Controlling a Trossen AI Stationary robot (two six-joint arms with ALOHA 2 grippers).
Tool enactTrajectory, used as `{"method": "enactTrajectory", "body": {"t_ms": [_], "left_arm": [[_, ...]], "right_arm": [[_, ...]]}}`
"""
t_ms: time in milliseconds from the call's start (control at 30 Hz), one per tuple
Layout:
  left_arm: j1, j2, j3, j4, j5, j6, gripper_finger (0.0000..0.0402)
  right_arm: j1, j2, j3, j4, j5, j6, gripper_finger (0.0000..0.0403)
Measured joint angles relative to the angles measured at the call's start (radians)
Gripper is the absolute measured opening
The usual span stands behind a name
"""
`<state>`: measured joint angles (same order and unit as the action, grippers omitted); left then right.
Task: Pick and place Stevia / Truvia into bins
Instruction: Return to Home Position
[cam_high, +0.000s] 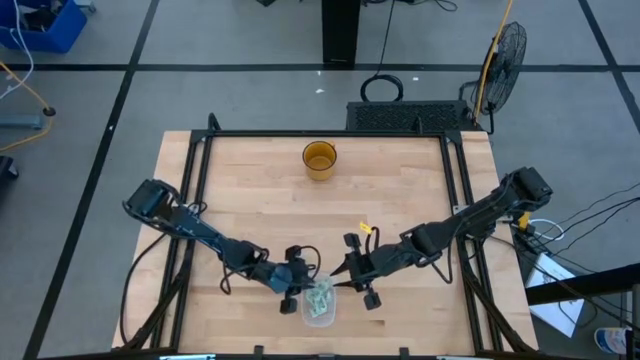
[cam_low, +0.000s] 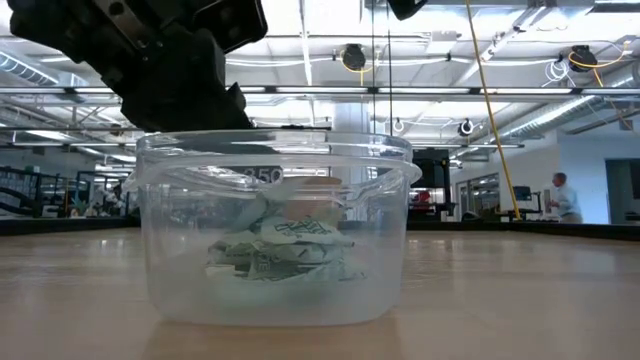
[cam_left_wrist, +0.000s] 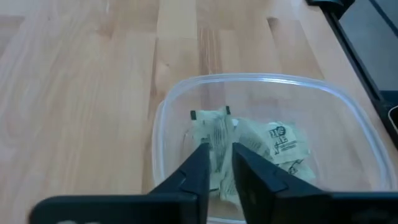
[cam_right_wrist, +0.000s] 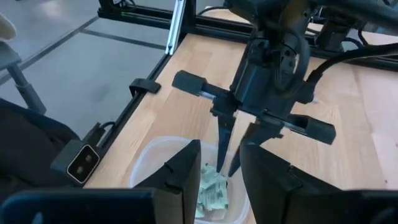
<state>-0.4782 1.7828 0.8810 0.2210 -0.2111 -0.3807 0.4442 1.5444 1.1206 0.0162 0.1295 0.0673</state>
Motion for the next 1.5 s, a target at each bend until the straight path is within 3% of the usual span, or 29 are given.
{"method": "enactTrajectory", "body": {"t_ms": [133,267,567,800,1033,1200,1500], "left_arm": [[0.0,-0.003,0.0,0.019,0.001,0.02,0.0102],[0.004,-0.093,0.0,-0.042,0.052,0.088,0.0114],[0.064,-0.595,0.0,-0.505,0.053,0.163,0.0115],[0.101,-0.977,0.0,-0.784,0.012,0.217,0.0115],[0.101,-1.249,-0.001,-0.994,-0.041,0.173,0.0115],[0.101,-1.426,-0.06,-0.956,-0.074,0.179,0.0115],[0.101,-1.605,-0.375,-0.667,-0.067,0.163,0.0115]], "right_arm": [[-0.002,-0.001,0.0,0.001,0.0,0.026,0.0105],[-0.011,-0.062,-0.001,-0.036,0.0,0.072,0.0107],[-0.061,-0.353,-0.04,-0.223,0.0,0.034,0.0107],[-0.108,-0.608,-0.36,-0.096,-0.001,0.082,0.0105],[-0.167,-0.888,-0.728,0.153,-0.003,0.129,0.0106],[-0.196,-1.067,-0.886,0.227,-0.031,0.127,0.0106],[-0.225,-1.285,-1.03,0.251,-0.03,0.098,0.0106]]}}
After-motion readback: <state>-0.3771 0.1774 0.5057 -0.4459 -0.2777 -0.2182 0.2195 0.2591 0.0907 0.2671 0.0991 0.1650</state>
